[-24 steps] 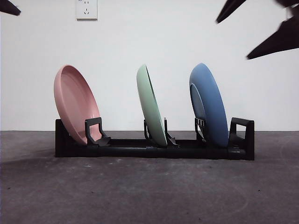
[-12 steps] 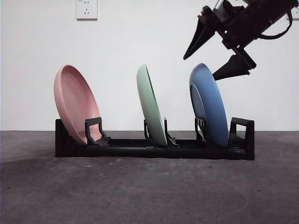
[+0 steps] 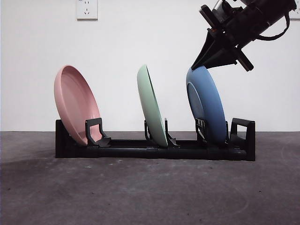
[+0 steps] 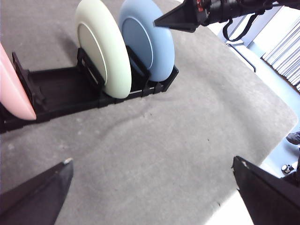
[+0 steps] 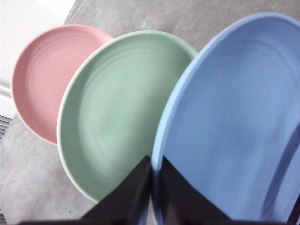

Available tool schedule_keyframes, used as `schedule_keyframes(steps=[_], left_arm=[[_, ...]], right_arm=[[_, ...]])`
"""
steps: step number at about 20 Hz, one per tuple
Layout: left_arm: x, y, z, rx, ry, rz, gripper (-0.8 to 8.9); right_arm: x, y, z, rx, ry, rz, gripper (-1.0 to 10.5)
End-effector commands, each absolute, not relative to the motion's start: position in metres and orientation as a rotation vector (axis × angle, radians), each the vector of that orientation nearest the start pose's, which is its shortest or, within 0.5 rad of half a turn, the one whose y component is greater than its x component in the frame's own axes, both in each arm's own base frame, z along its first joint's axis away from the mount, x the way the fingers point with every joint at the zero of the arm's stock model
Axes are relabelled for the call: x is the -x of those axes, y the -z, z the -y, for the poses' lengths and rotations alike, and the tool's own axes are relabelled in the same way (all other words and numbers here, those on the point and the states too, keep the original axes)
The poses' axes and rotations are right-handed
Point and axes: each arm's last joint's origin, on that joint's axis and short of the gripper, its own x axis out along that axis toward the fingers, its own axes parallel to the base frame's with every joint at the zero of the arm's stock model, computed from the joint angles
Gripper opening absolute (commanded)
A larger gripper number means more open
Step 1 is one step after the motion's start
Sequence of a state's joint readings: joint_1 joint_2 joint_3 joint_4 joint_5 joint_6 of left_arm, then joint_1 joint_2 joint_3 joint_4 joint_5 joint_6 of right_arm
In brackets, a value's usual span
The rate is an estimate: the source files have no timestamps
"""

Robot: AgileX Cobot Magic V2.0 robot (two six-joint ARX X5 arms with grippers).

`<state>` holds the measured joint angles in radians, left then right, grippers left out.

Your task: Place the plate

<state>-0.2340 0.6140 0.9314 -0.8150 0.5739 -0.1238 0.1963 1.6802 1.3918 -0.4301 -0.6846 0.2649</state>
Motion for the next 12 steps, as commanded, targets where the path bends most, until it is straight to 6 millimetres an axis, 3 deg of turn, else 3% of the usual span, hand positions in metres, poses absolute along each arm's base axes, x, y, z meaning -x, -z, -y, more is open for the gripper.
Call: schedule_keyframes(steps=[1,6,12], left_arm=[[-0.091,-0.350,0.038,0.202,0.766,-0.545,5.62],[-0.091,-0.350,0.038,0.202,0.766,-0.546,5.62],[-0.091,-0.350,0.038,0.195,0.767,-0.544,5.62]], right_arm=[[-0.360,-0.303,-0.091,-0.429,-0.753,-0.804,0.1],[-0.341,-0.333,-0.088,-0.439,-0.785,-0.734,0.1],[-0.287,-0.388,-0.079,-0.423,-0.839,-0.620,0.1]])
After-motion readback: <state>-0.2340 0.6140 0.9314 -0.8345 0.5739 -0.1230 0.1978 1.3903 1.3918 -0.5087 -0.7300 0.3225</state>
